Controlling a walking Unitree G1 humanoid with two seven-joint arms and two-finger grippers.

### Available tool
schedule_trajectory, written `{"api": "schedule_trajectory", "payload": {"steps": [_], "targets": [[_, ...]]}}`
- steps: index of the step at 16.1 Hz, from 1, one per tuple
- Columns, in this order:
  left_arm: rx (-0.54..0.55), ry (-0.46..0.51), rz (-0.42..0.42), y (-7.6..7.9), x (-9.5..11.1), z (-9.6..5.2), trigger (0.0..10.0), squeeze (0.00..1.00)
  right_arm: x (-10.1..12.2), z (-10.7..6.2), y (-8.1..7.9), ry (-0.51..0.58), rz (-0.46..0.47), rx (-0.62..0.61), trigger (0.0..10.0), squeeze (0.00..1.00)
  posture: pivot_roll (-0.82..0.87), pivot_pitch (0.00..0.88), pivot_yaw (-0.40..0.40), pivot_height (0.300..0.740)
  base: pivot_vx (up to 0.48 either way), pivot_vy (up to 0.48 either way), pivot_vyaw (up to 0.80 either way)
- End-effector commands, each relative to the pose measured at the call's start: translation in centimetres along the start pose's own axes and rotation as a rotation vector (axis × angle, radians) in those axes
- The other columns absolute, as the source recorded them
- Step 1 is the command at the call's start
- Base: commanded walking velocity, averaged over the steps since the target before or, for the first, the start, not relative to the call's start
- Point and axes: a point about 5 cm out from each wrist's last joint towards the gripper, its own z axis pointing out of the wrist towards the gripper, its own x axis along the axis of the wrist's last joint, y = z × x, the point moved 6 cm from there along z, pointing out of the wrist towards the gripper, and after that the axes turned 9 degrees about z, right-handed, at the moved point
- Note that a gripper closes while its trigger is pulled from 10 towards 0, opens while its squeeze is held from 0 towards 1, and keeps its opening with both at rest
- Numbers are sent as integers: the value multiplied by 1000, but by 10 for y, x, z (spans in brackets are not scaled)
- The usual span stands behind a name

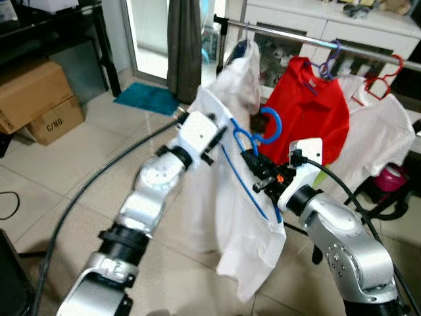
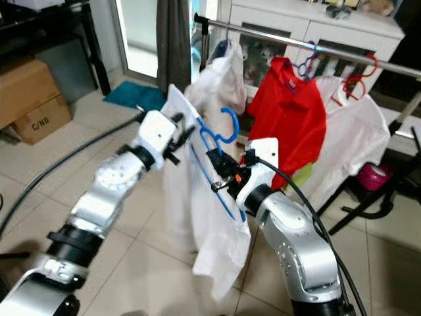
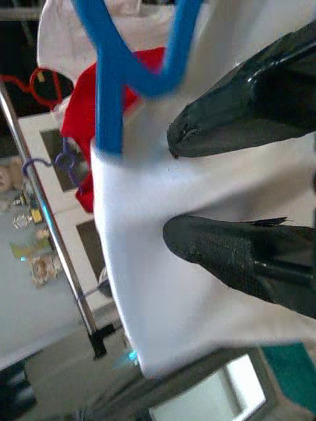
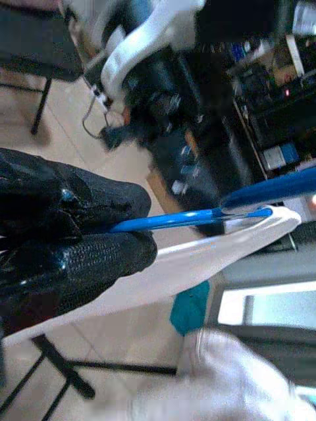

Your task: Hang hanger

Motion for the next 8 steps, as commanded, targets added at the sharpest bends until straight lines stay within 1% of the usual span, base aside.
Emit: {"api": "schedule_trajectory", "payload": {"steps": [1,3,5,6,7,8], "targets": [[-17,22,19,2,6,5,10000,0,16,0,-5,57,-23,27,0,0,4,0,-42,740,0,0,0],[-16,18,31,4,4,7,10000,0,17,0,-6,60,-22,33,0,0,-3,0,-41,740,0,0,0],[15,-2,42,-2,-2,9,10000,0,20,0,-7,67,-20,44,0,0,-5,0,-43,740,0,0,0],[38,-10,41,-7,-4,10,7569,0,21,0,-8,70,-19,49,0,0,-5,0,-44,740,0,0,0],[45,-12,39,-8,-5,10,3020,0,21,0,-8,71,-18,51,0,0,-5,0,-45,740,0,0,0],[46,-11,39,-9,-5,10,0,0,21,0,-8,72,-18,52,0,0,-5,0,-45,740,0,0,0]]}}
